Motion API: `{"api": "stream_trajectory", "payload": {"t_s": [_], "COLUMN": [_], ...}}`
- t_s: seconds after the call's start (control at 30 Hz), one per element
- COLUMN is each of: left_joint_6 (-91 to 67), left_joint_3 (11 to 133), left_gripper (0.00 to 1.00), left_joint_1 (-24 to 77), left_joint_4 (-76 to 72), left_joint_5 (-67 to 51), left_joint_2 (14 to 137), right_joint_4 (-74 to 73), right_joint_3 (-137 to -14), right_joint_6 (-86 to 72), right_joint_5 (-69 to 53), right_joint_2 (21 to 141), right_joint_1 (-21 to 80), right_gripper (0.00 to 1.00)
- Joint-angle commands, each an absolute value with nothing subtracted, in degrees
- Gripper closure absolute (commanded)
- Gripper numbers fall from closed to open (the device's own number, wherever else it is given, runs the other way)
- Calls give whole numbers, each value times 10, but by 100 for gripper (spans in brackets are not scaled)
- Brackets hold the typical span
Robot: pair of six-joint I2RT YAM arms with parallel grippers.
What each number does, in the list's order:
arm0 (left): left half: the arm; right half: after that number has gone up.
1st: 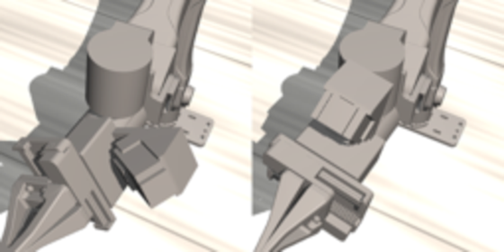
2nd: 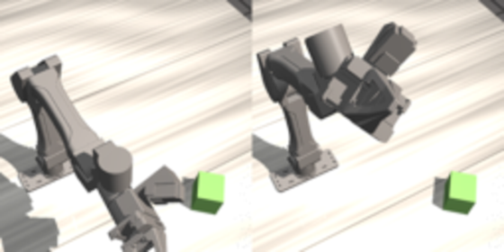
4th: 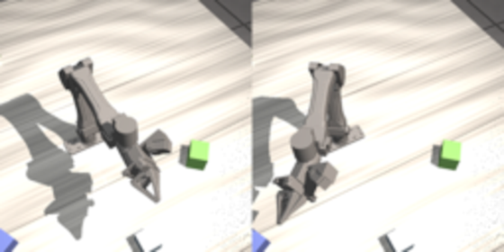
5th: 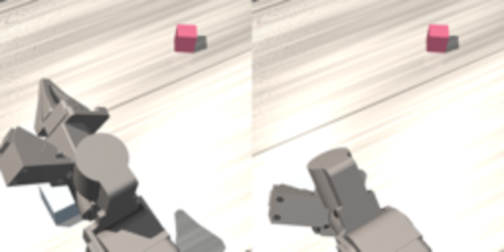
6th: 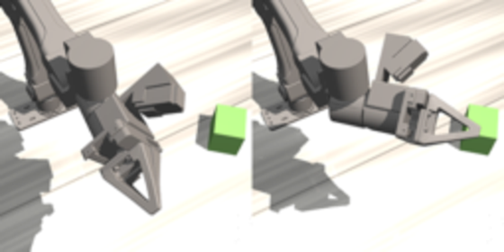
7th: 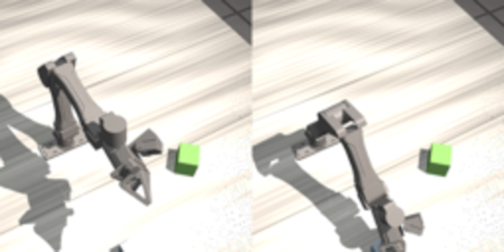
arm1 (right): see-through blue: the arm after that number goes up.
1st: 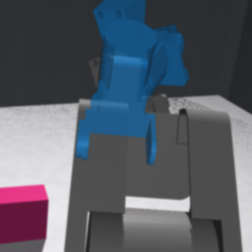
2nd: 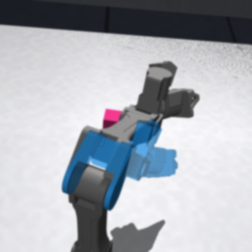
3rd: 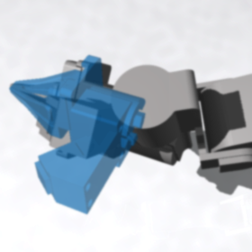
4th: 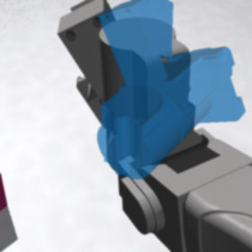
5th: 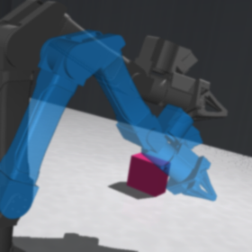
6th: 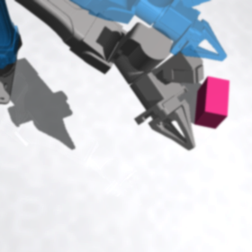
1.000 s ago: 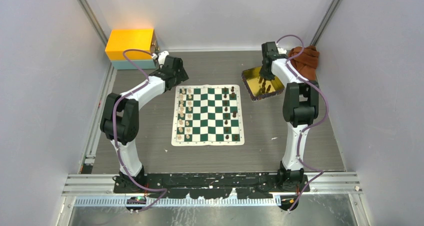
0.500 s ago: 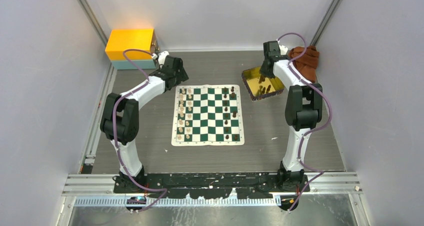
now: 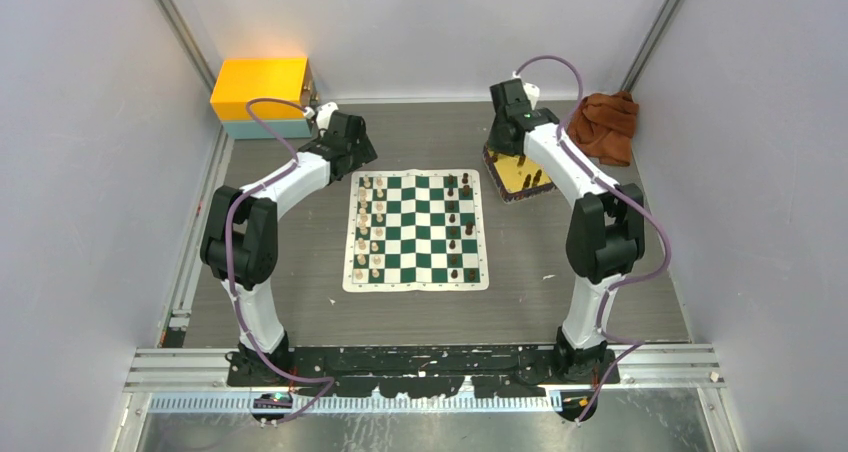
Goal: Set up the chess pieces on the board
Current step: Pick up the chess piece from the storage box, then place the chess piece on the chessboard.
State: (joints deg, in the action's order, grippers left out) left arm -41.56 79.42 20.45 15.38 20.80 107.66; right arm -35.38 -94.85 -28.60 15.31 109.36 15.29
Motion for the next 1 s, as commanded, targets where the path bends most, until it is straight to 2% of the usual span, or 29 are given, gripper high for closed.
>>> {"api": "stream_trajectory", "payload": {"t_s": [0.0,0.37,0.97], "left_joint_6": [-414,-415,-417], "left_joint_3": [803,791,782], "left_gripper": [21,21,21], "left_joint_1": [200,200,200], "left_joint_4": [147,141,138], "left_joint_5": [211,208,204], "left_joint_2": [1043,1037,1034], "right_joint_4": [-389,-401,-402], "right_joint_3": [-938,-852,-800], "right_joint_6": [-280,-288,-293], "right_joint_5": [169,191,201], "right_joint_2": [1028,965,938], "right_joint_1": [191,262,285], "right_gripper": [99,99,99]}}
